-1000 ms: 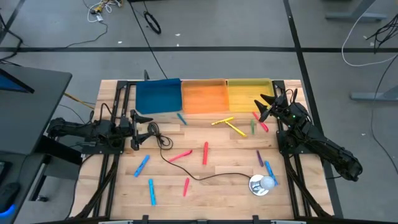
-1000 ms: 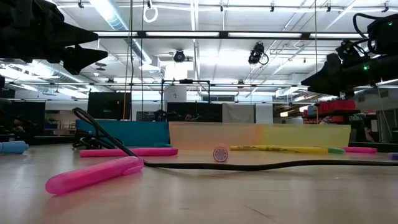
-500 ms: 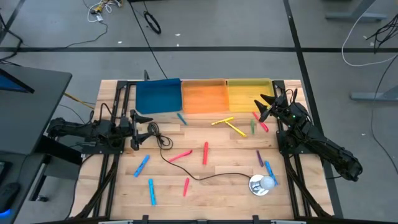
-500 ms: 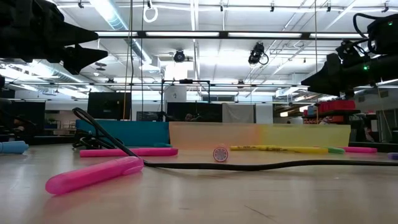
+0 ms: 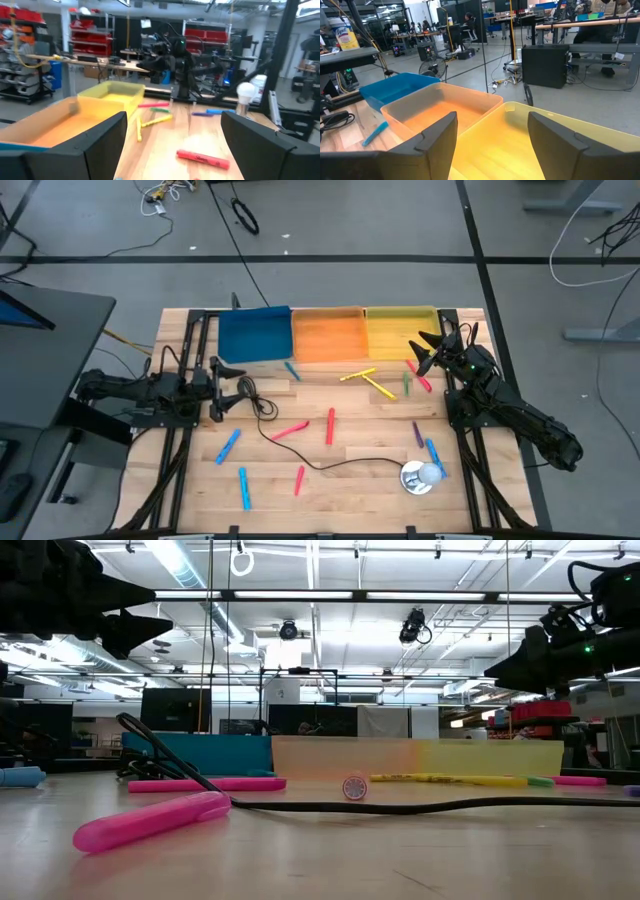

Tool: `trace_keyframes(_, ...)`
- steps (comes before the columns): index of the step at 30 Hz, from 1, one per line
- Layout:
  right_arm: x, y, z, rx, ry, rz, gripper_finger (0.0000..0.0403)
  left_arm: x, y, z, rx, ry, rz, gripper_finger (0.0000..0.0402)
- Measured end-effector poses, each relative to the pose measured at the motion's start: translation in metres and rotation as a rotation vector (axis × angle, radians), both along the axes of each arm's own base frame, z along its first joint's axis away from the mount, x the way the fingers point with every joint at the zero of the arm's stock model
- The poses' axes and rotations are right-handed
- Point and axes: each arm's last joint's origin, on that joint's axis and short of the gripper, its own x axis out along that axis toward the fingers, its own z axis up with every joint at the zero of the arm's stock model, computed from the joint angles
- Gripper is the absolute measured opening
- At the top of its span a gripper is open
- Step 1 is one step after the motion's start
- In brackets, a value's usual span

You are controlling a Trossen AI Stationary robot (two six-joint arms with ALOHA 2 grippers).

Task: Pick & Place Markers
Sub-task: Put the top left blue highlighter pen into the blue bin

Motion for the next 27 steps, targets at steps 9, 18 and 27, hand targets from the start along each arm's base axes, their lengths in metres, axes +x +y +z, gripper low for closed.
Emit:
trace_keyframes(9,0.0,0.0,0.0,0.0,0.0,0.0,0.0245,-0.011,0.002,0.047,0.003,0.093,0.016,0.033)
trace_keyframes(18,0.0,0.0,0.0,0.0,0.0,0.0,0.0245,-0.012,0.003,0.108,-0.095,0.169,0.021,0.033)
trace_keyframes(27,0.0,0.0,0.0,0.0,0.0,0.0,0.0245,-0.008,0.002,0.151,-0.228,0.231,0.029,0.033)
